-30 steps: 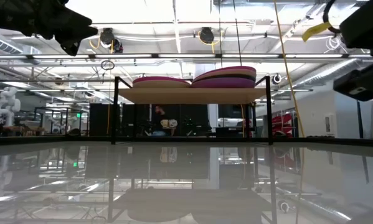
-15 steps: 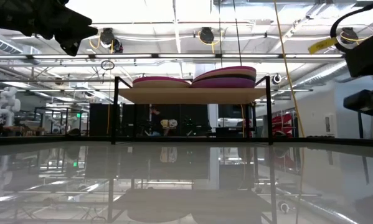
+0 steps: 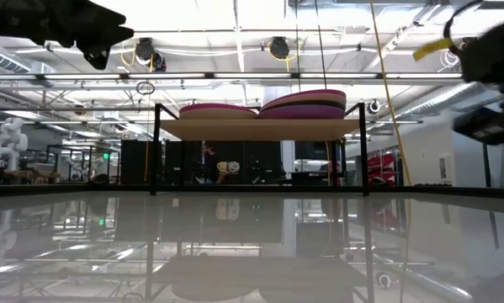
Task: Place and stack plates onto a shelf
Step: Stack the black plate on top of the left pink plate on the shelf
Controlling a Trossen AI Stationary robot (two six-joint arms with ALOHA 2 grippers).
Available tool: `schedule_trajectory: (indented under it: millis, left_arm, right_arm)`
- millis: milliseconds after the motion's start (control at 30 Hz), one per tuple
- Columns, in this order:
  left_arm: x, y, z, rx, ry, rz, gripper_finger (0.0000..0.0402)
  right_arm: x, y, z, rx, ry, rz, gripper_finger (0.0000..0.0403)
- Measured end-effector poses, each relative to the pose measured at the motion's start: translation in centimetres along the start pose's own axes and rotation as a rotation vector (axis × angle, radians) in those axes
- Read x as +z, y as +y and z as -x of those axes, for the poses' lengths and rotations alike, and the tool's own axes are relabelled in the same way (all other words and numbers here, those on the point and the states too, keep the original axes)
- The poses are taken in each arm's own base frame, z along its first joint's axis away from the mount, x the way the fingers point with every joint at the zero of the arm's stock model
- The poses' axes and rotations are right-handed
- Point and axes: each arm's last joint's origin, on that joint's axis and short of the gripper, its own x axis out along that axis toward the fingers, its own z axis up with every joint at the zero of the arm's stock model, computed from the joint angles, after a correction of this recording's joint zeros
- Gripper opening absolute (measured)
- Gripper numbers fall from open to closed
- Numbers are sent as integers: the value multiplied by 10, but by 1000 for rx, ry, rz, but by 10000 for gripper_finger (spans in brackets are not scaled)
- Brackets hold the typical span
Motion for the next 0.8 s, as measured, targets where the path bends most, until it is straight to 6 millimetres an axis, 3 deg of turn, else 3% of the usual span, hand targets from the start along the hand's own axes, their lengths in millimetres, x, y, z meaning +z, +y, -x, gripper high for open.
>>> schedule_trajectory:
  millis: [233, 433, 633, 800]
  left_arm:
    - [0, 0, 0, 1, 4, 0, 131]
    - [0, 2, 0, 58, -5, 87, 131]
    - [1, 3, 0, 104, -25, 86, 131]
    - [8, 2, 0, 93, -96, 86, 131]
  right_arm:
    - [33, -8, 31, -113, -218, 63, 1]
    - [72, -32, 71, -345, -514, 98, 1]
    - [114, -84, 127, -473, -1018, 8, 0]
    - [123, -151, 166, -603, -1359, -153, 0]
